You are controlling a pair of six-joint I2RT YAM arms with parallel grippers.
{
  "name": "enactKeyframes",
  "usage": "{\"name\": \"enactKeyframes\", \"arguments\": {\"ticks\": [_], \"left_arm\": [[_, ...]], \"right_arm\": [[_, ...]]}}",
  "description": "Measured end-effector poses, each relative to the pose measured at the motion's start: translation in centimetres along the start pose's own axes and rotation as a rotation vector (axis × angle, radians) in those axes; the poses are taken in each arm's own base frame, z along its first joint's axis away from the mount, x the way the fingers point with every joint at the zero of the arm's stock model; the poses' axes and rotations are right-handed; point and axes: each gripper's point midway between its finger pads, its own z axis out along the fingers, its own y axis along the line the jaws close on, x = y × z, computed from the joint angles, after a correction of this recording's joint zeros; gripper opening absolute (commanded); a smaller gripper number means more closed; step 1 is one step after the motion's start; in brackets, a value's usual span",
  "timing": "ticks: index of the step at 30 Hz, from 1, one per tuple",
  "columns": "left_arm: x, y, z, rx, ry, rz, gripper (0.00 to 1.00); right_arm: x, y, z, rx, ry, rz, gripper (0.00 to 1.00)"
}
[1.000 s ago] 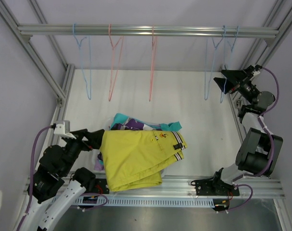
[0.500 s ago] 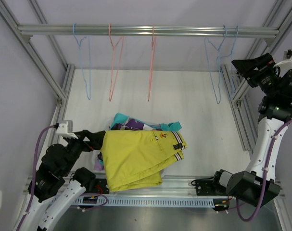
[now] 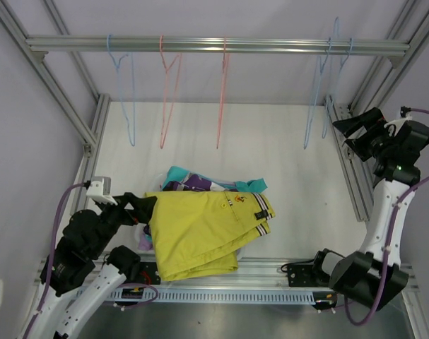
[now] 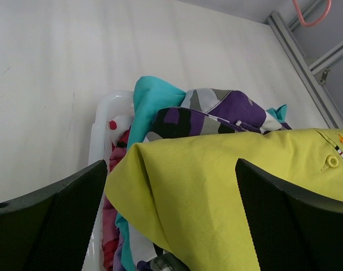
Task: Remove the trousers from the hanger
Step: Place the hanger at the clothesline, then reset both arms
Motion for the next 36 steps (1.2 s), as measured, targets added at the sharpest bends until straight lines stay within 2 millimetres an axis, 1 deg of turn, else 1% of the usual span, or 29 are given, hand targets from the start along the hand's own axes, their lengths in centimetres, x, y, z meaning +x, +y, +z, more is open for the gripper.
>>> {"name": "enactKeyframes", "arguments": {"ticks": [2, 3, 5, 7, 8, 10, 11, 13, 14, 15, 16, 17, 19, 20, 24, 27, 29, 30, 32, 36], "left_arm": [[0.1, 0.0, -0.2, 0.000, 0.006, 0.001, 0.99], [-0.1, 0.0, -0.3, 0.002, 0.006, 0.001, 0.99], [-0.5, -0.2, -0.6, 0.006, -0.002, -0.001, 0.99], [-1.1, -0.4, -0.9, 0.013, -0.016, -0.003, 0.99], [-1.4, -0.5, -1.1, 0.015, -0.022, -0.002, 0.99], [-2.3, -0.8, -1.5, 0.022, -0.036, 0.000, 0.99], [-2.8, -1.0, -1.6, 0.024, -0.040, 0.002, 1.00], [-3.9, -1.4, -1.9, 0.029, -0.051, 0.011, 0.99], [-4.5, -1.6, -2.1, 0.031, -0.054, 0.015, 0.99], [-4.9, -1.8, -2.2, 0.032, -0.057, 0.023, 1.00], [-5.8, -2.1, -2.4, 0.036, -0.067, 0.030, 0.99], [-6.6, -2.4, -2.6, 0.039, -0.077, 0.039, 0.99], [-8.1, -2.8, -3.2, 0.046, -0.098, 0.058, 0.99], [-8.8, -3.0, -3.5, 0.044, -0.110, 0.065, 0.99], [-11.8, -3.4, -4.7, 0.039, -0.179, 0.076, 0.99], [-13.1, -3.3, -5.2, 0.031, -0.236, 0.086, 0.99], [-13.2, -3.0, -5.2, 0.029, -0.276, 0.098, 0.99], [-12.9, -2.6, -5.2, 0.024, -0.294, 0.103, 0.99], [-11.8, -1.8, -5.2, 0.016, -0.315, 0.116, 0.99], [-9.9, -0.4, -5.3, 0.008, -0.364, 0.130, 0.99]], "right_arm": [[-0.4, 1.3, -1.8, 0.014, -0.064, -0.074, 1.00], [-0.9, 2.5, -3.0, 0.024, -0.115, -0.126, 0.99], [-1.5, 5.3, -5.3, 0.007, -0.195, -0.231, 1.00], [-1.6, 9.2, -7.9, -0.045, -0.272, -0.347, 0.99], [-1.4, 10.8, -8.8, -0.075, -0.295, -0.391, 1.00], [-0.4, 13.4, -10.6, -0.147, -0.316, -0.461, 0.99], [0.3, 14.4, -11.2, -0.180, -0.316, -0.489, 0.99], [2.0, 15.6, -11.3, -0.235, -0.278, -0.529, 0.99], [3.4, 16.1, -11.0, -0.264, -0.240, -0.547, 0.99], [4.6, 16.2, -10.6, -0.277, -0.205, -0.564, 1.00], [5.8, 16.2, -10.1, -0.284, -0.175, -0.578, 0.99], [7.5, 16.1, -9.6, -0.287, -0.131, -0.604, 0.99], [9.8, 15.6, -9.0, -0.270, -0.079, -0.650, 0.99], [11.4, 15.5, -8.9, -0.265, -0.043, -0.686, 0.99], [14.7, 15.0, -8.9, -0.200, 0.008, -0.819, 0.99], [16.5, 15.0, -9.5, -0.172, 0.017, -0.908, 1.00], [17.2, 15.1, -10.0, -0.173, 0.010, -0.943, 0.99], [17.3, 15.2, -10.4, -0.176, -0.001, -0.949, 0.99], [16.8, 15.0, -11.2, -0.167, -0.039, -0.951, 0.99], [15.1, 13.6, -12.0, -0.100, -0.138, -0.944, 0.99]]}}
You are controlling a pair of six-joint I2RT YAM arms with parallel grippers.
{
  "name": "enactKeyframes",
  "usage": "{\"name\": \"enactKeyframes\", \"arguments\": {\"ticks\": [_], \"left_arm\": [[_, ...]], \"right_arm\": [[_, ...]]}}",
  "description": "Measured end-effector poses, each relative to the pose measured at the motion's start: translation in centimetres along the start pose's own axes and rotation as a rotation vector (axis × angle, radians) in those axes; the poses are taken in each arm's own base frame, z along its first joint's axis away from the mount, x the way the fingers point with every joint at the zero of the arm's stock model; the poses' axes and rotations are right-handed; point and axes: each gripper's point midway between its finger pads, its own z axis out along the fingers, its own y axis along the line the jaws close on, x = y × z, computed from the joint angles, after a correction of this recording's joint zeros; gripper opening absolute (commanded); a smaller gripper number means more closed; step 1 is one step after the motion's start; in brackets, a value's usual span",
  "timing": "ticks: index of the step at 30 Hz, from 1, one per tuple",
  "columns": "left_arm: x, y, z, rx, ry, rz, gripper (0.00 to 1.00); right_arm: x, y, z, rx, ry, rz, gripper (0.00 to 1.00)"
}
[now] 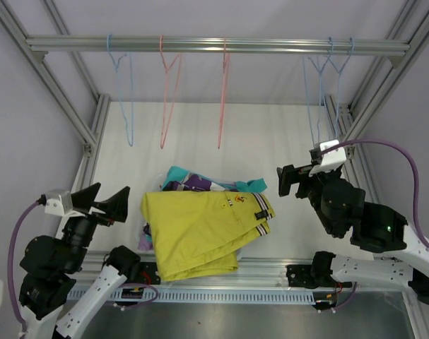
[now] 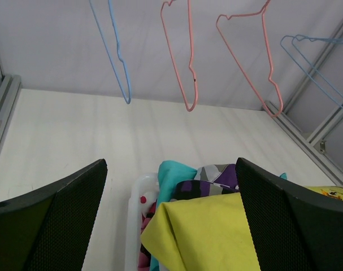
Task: Remove the trousers from the hanger
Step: Reset both arms
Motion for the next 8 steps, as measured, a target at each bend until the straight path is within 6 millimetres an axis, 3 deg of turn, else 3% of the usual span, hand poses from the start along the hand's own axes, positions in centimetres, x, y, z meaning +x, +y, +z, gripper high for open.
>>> {"name": "enactKeyframes", "arguments": {"ticks": [4, 8], "left_arm": [[0.5, 0.6, -0.8, 0.005, -0.067, 0.000, 0.99], [1.1, 0.4, 0.1, 0.014, -0.082, 0.017, 0.99]], "right_arm": [[0.6, -0.9, 0.4, 0.102, -0.021, -0.023, 0.99], [1.7, 0.5, 0.8, 0.122, -0.015, -0.099, 0.99]]}}
